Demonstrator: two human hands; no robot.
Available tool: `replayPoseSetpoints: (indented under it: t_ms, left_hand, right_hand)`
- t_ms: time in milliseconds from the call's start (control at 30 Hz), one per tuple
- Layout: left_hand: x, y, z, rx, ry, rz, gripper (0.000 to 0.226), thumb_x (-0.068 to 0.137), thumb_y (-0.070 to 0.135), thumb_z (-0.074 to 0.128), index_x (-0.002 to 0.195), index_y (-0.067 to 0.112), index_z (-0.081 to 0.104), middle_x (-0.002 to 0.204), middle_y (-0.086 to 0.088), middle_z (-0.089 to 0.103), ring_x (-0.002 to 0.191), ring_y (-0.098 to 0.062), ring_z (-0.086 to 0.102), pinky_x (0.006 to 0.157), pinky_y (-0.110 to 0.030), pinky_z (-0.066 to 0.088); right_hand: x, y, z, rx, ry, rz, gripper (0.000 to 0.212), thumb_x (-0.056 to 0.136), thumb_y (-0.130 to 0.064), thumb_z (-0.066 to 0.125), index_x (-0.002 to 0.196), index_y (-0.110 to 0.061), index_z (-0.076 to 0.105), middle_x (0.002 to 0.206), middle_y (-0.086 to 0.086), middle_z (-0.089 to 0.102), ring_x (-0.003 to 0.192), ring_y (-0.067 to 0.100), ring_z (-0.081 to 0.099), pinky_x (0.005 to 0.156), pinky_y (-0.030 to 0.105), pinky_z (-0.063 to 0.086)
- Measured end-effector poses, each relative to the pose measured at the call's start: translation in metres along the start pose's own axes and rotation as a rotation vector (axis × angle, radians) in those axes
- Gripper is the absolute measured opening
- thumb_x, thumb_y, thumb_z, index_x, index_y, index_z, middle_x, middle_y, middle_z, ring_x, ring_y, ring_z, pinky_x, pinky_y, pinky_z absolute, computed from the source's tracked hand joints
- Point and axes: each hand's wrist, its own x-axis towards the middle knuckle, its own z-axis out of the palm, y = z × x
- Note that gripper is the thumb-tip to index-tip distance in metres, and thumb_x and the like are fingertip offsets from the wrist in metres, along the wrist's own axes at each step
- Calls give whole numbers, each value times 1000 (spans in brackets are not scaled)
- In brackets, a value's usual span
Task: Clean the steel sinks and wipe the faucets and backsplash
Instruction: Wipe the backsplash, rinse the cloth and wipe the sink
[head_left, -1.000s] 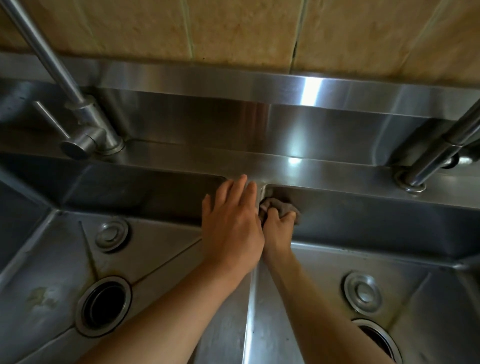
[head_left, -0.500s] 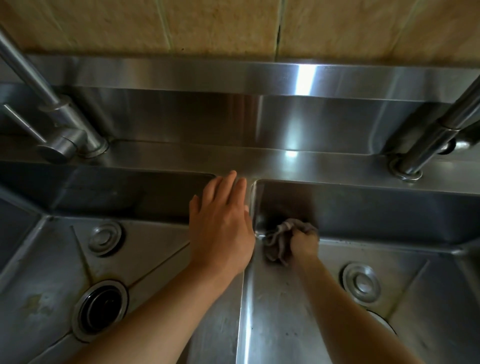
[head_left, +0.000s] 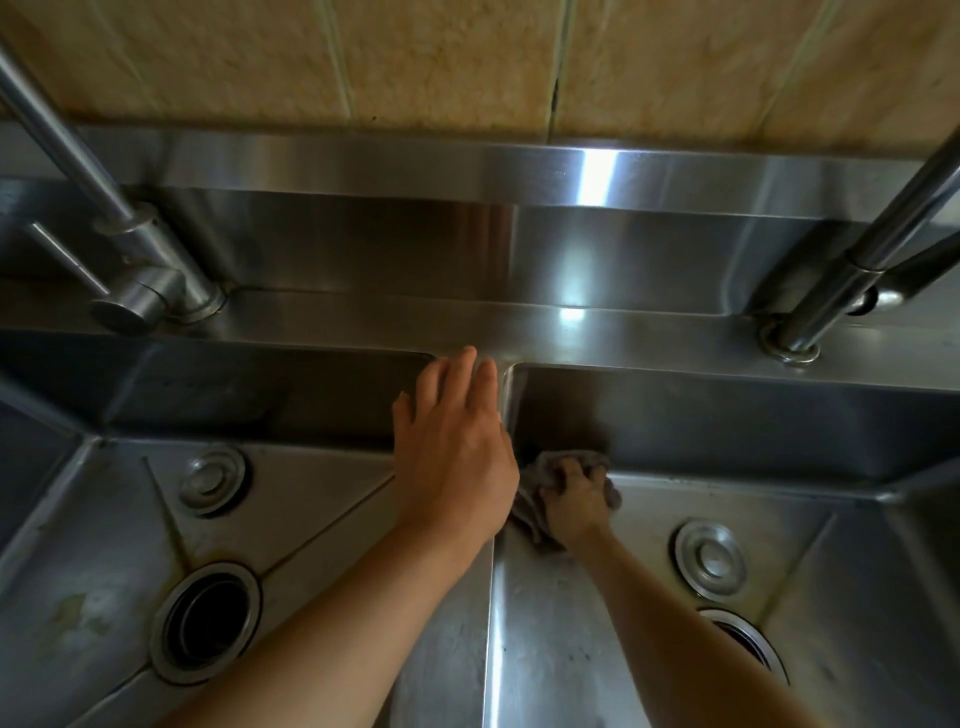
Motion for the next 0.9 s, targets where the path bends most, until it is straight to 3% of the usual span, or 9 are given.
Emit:
replayPoseSetpoints:
  t_ms: [167, 233, 333, 567, 667, 733, 800, 867, 900]
  left_hand:
    - [0, 3, -4, 25, -23, -3, 51, 89, 21, 49, 139, 14, 42, 149, -2, 35, 134, -27, 31, 102, -48, 34]
    - [0, 3, -3, 33, -29, -3, 50, 92, 22, 47, 141, 16, 39, 151, -1, 32, 135, -26, 28, 104, -47, 32]
    - [1, 4, -6, 20, -27, 6, 48, 92, 19, 48, 139, 14, 42, 150, -3, 33, 134, -27, 30, 102, -47, 33]
    - [-4, 6, -17, 48, -63, 7, 45, 95, 19, 45, 140, 20, 40, 151, 3, 30, 138, -21, 25, 111, -43, 24]
    - [-16, 11, -28, 15, -68, -8, 42, 91, 13, 49, 133, 19, 50, 147, 2, 38, 137, -21, 28, 111, -46, 23]
    - [-33, 15, -32, 8, -26, 7, 42, 82, 8, 54, 123, 15, 59, 140, -3, 48, 129, -27, 40, 104, -48, 33]
    - [-53, 18, -32, 18, 47, 0, 43, 74, 10, 46, 113, 12, 64, 128, -5, 58, 113, -31, 51, 92, -45, 42]
    - [-72, 17, -29, 27, 72, -9, 50, 71, 16, 35, 111, 11, 64, 124, -5, 60, 104, -31, 54, 84, -41, 46]
    - [-80, 16, -26, 37, 71, -12, 53, 71, 18, 33, 114, 11, 64, 125, -5, 60, 103, -30, 54, 83, -40, 46]
  right_hand:
    - [-14, -2, 5, -333, -142, -234, 55, 96, -38, 46, 148, -34, 27, 153, 11, 15, 136, 39, 24, 110, 41, 26]
    - [-27, -5, 18, -361, -182, -288, 55, 93, -46, 41, 145, -32, 33, 151, 13, 19, 133, 39, 27, 108, 42, 30]
    - [-44, 7, 34, -365, -261, -319, 81, 76, -61, 14, 144, -22, 37, 149, 18, 27, 133, 41, 27, 108, 43, 30]
    - [-108, 27, 22, -391, -431, -390, 56, 89, -38, 46, 140, -17, 38, 146, 18, 17, 123, 36, 42, 100, 32, 36]
    - [-106, 33, 18, -468, -428, -434, 62, 89, -42, 54, 142, -18, 32, 146, 17, 17, 126, 36, 39, 102, 34, 33]
    - [-90, 31, 14, -485, -378, -451, 74, 86, -53, 54, 146, -21, 26, 148, 17, 16, 129, 36, 35, 105, 37, 32]
    - [-63, 25, 15, -502, -300, -459, 84, 81, -67, 36, 150, -21, 20, 153, 17, 14, 137, 41, 23, 110, 42, 27]
    - [-33, 14, 17, -503, -255, -441, 84, 80, -62, 23, 152, -19, 15, 157, 14, 11, 142, 41, 11, 113, 49, 21]
    - [-20, 9, 17, -488, -251, -426, 75, 87, -52, 32, 152, -19, 13, 157, 14, 8, 142, 40, 11, 115, 51, 19]
